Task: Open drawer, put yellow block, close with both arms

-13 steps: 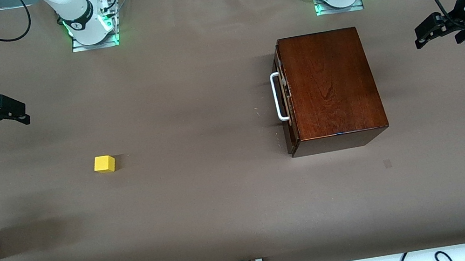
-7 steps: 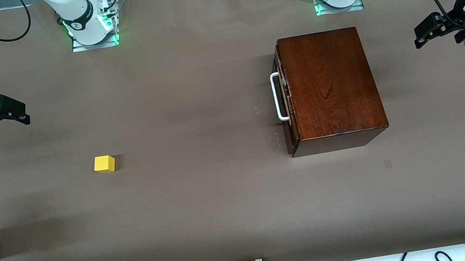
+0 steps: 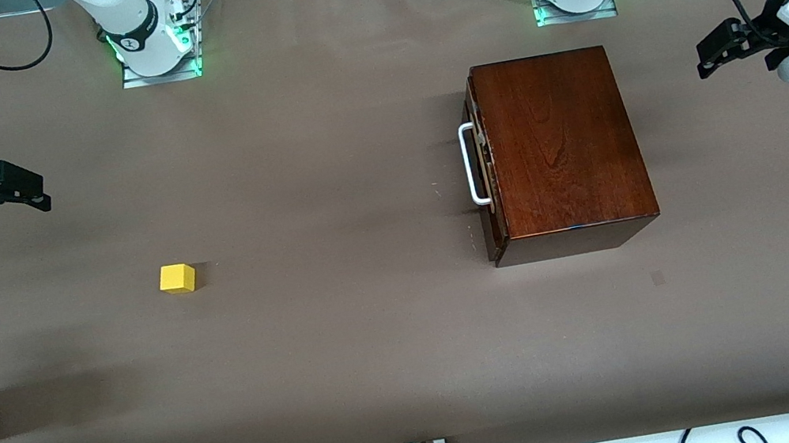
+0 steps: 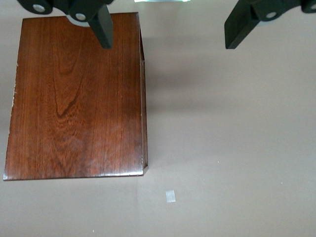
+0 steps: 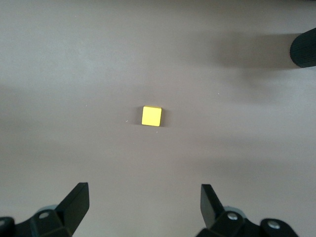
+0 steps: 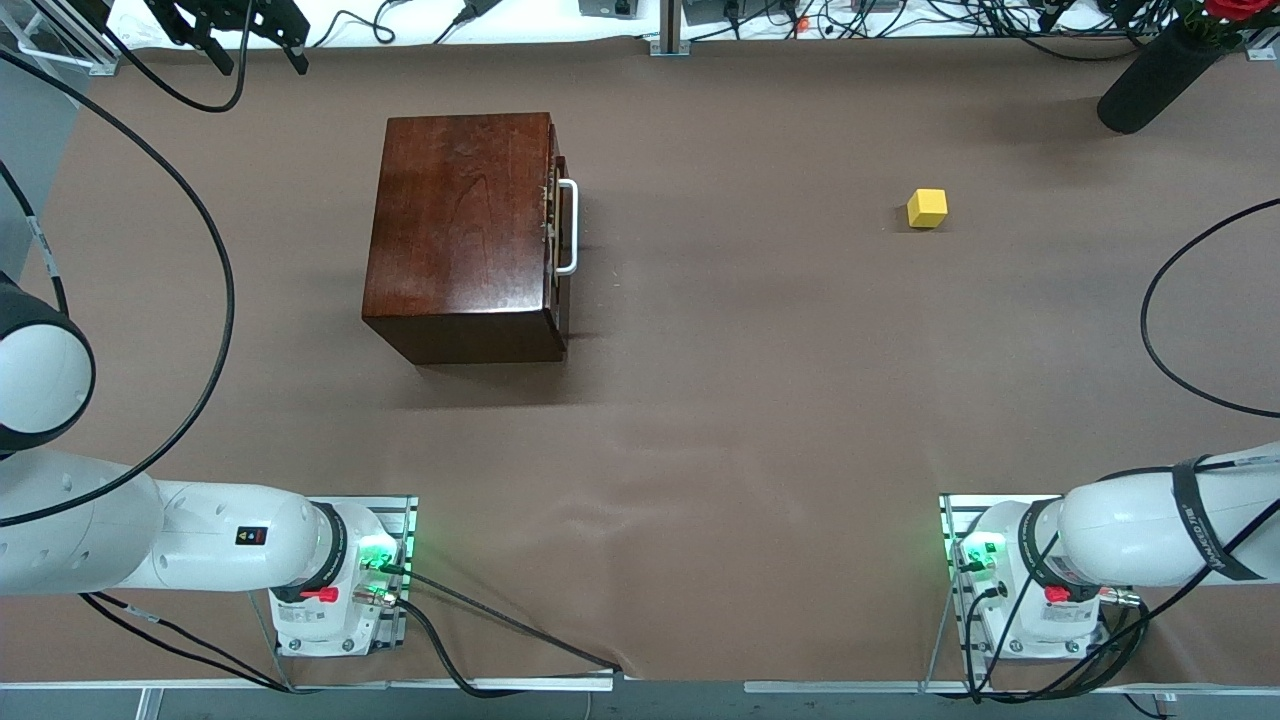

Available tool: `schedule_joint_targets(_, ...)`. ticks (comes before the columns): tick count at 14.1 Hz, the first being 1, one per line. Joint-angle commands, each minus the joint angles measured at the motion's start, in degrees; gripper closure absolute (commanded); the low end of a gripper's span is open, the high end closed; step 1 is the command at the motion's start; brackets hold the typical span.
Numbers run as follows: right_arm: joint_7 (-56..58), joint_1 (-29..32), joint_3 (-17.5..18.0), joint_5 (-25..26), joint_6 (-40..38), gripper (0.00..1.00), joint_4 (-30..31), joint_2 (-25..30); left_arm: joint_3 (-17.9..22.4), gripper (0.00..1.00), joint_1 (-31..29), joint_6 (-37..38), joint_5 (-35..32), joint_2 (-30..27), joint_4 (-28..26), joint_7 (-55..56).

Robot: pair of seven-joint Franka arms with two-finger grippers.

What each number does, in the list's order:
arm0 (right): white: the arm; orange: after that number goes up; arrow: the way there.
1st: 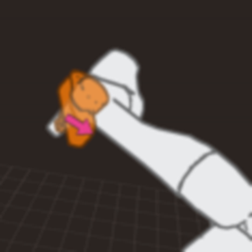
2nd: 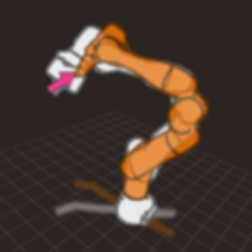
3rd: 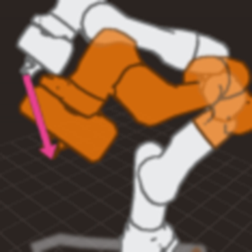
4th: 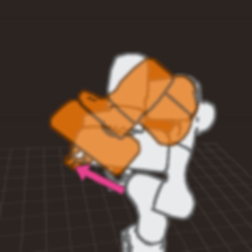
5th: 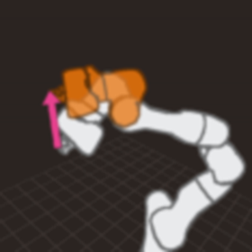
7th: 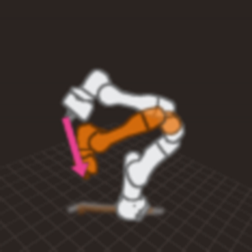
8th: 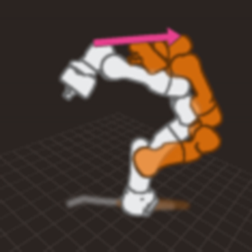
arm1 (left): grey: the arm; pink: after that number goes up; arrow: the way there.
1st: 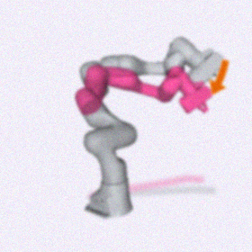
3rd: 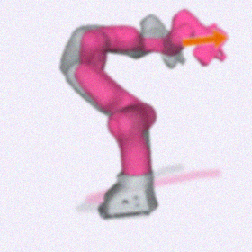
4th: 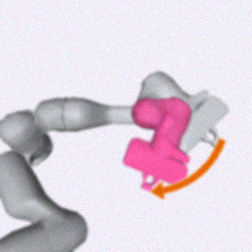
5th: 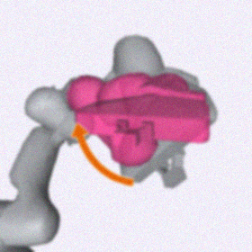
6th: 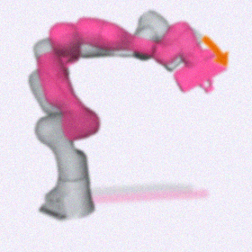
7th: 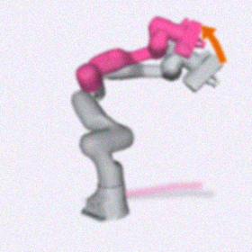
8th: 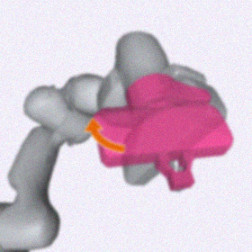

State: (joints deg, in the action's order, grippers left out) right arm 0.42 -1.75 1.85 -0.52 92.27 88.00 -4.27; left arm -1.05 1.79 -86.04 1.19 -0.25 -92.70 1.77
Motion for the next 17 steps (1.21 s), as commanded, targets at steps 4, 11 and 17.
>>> schedule_joint_targets(4,0.1,0.2,0.2,-0.5,-1.0,0.0,-1.4,-0.6,-0.8,0.0,0.4,3.5,-0.4,1.9,1.7,-0.5)
schedule_joint_targets(11,0.3,0.2,0.1,-0.6,-0.5,0.0,-1.4,-0.6,-1.8,0.0,1.5,2.8,-0.4,9.6,5.1,-1.3)
schedule_joint_targets(17,0.4,0.3,0.0,-0.8,-0.6,0.0,-1.4,-0.6,-3.3,0.0,15.6,-3.3,-2.7,16.2,8.3,14.6)
